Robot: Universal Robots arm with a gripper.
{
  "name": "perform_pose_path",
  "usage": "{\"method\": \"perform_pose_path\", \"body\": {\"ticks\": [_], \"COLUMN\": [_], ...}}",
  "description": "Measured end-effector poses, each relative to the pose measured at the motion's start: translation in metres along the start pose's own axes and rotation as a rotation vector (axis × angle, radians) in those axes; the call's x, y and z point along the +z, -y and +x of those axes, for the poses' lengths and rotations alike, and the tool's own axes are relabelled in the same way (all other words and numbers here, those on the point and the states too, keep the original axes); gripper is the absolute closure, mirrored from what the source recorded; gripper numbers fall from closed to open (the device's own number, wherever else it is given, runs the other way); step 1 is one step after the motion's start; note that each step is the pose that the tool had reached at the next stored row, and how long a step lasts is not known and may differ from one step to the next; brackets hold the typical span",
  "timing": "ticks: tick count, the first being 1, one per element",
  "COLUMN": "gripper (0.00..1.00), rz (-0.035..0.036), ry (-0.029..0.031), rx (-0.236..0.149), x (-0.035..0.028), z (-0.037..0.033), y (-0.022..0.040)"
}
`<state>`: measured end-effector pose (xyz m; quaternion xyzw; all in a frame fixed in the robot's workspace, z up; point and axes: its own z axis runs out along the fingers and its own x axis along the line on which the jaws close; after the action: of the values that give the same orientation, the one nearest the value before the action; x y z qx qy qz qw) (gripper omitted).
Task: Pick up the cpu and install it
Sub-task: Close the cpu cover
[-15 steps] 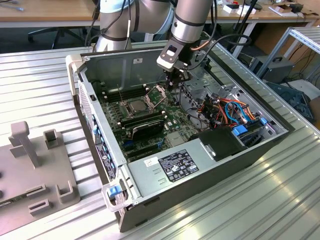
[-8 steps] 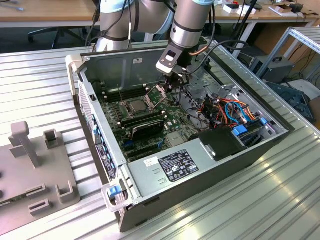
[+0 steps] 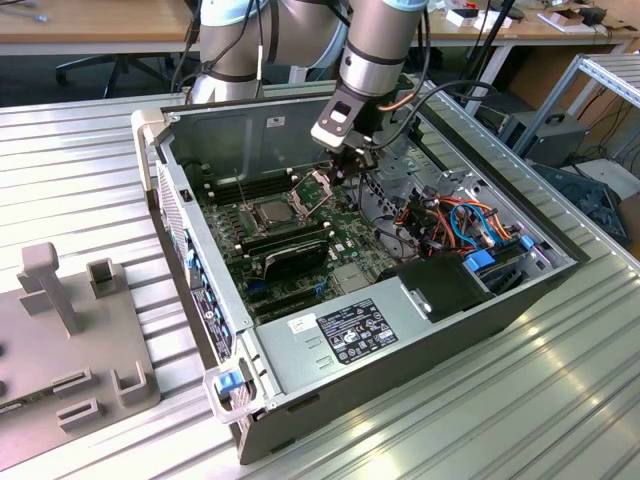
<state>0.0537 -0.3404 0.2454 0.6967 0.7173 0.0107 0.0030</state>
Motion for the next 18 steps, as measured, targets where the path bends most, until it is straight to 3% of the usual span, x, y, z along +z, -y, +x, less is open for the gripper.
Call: {"method": "perform_pose_path", "body": {"ticks": [18], "gripper": [0.89], "rz": [0.0001], "ry": [0.0001], "rx": [0.000], "x": [-0.0001], "z": [0.0001], "y": [0.0021]}}
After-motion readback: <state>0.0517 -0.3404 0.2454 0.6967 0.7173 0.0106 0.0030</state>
